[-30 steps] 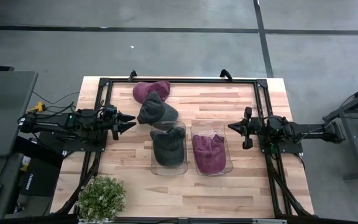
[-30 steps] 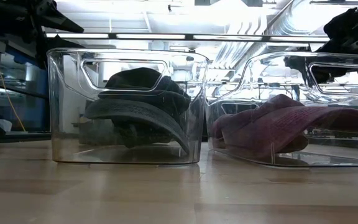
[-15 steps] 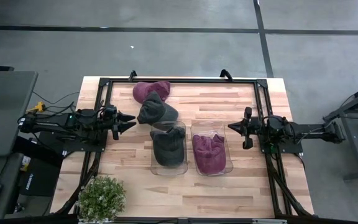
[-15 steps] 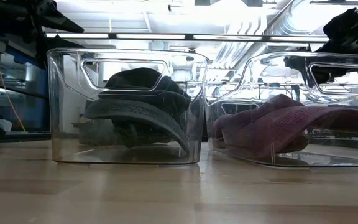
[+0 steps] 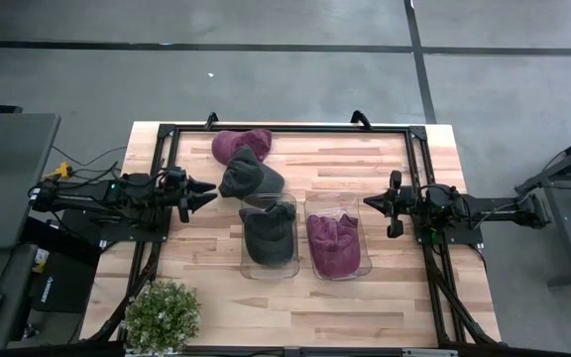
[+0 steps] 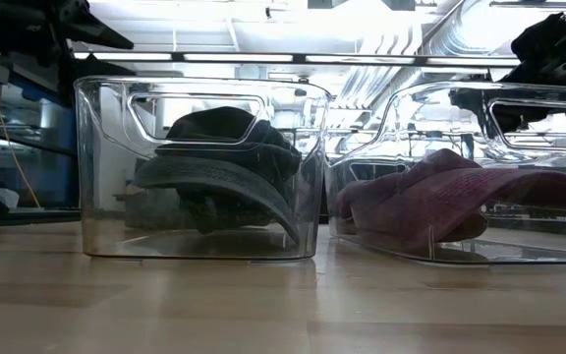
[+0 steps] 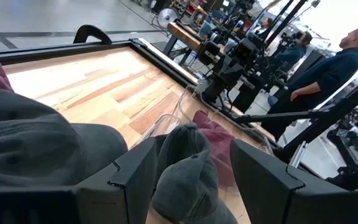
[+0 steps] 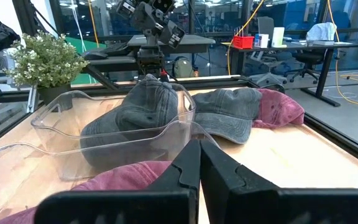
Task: Pick & Place hat
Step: Put the black cap into the left transparent bin
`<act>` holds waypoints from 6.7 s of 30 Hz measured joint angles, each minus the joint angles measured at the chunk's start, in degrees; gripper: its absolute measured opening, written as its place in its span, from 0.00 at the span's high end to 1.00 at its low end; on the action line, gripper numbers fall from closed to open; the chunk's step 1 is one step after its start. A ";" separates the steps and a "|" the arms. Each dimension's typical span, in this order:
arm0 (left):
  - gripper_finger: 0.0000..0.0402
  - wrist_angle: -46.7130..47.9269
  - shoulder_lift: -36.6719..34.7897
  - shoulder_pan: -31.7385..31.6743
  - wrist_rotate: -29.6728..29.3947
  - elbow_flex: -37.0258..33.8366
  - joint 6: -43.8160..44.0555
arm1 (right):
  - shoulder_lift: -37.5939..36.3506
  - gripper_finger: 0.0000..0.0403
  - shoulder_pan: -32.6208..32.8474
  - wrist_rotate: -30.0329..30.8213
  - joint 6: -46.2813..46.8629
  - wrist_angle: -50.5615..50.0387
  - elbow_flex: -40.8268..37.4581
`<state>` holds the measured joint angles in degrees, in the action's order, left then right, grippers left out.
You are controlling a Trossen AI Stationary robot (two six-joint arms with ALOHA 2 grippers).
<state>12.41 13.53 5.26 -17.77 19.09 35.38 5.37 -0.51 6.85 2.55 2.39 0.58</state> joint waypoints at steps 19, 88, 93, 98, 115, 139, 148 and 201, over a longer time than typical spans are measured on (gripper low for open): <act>0.51 -6.78 8.37 -0.03 -2.63 4.19 -1.55 | 0.02 1.00 0.00 0.02 0.00 0.00 0.00; 0.31 48.38 81.69 -29.67 12.46 63.58 -66.69 | 0.02 0.99 0.02 0.04 -0.02 0.39 0.00; 0.28 50.10 84.78 -30.40 14.40 63.45 -70.10 | 0.02 0.99 0.02 0.02 -0.02 0.39 0.00; 0.28 49.74 86.76 -32.80 13.97 63.41 -72.33 | 0.02 0.98 0.01 0.04 -0.02 0.39 0.00; 0.28 49.30 86.85 -37.51 21.41 60.87 -78.91 | 0.02 0.98 0.02 0.02 -0.01 0.39 0.00; 0.42 36.97 86.85 -36.99 18.26 53.42 -85.10 | 0.02 0.99 0.00 0.02 -0.01 0.39 0.00; 0.67 37.03 86.85 -35.80 17.46 53.42 -84.44 | 0.02 0.98 0.02 0.02 -0.02 0.39 0.00; 1.00 57.31 86.85 -33.60 13.73 79.45 -74.05 | 0.02 0.98 0.02 0.02 -0.01 0.39 0.00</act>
<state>69.72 100.38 -28.34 -4.03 98.54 -38.66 5.39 -0.49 6.87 2.53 2.79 0.58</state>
